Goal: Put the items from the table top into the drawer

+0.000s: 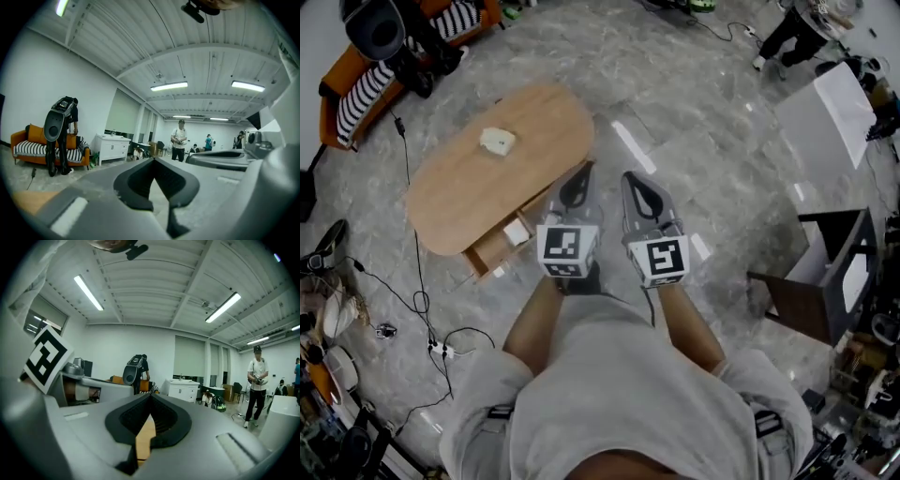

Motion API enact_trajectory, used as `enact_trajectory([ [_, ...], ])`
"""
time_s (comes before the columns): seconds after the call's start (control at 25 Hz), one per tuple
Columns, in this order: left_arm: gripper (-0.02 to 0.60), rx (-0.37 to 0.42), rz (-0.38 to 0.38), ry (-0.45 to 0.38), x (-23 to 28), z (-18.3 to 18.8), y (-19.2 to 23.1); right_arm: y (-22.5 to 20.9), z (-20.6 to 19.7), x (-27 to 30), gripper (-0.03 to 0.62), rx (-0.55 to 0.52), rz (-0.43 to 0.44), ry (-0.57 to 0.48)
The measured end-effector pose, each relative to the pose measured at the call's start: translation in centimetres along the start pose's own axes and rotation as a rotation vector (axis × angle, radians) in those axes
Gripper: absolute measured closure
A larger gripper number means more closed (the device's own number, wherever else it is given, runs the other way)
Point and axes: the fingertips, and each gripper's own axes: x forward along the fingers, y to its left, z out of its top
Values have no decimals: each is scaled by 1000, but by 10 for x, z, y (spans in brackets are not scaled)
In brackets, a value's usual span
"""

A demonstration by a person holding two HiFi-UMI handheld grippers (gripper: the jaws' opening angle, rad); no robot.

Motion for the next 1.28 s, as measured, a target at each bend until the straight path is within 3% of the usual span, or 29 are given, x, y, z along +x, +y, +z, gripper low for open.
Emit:
enact_trajectory([
  [0.12,561,-1,53,-10,20,7,40,0,-3,55,586,-27,92,34],
  [0.36,561,-90,265,-17,31,-7,153,44,-12,166,586,-84,349,69],
  [0.56,561,-171,510,60,20,-36,225,84,-44,237,586,-101,594,145],
  [0.72,561,-179,680,109,14,-50,283,106,-66,295,586,-108,759,168],
  [0.92,561,-219,884,154,-3,-72,339,145,-99,366,586,-128,919,176],
  [1.04,561,-257,932,186,9,-96,354,155,-126,399,586,-124,954,202],
  [1.28,561,-335,924,225,30,-156,373,175,-184,427,586,-85,989,279],
])
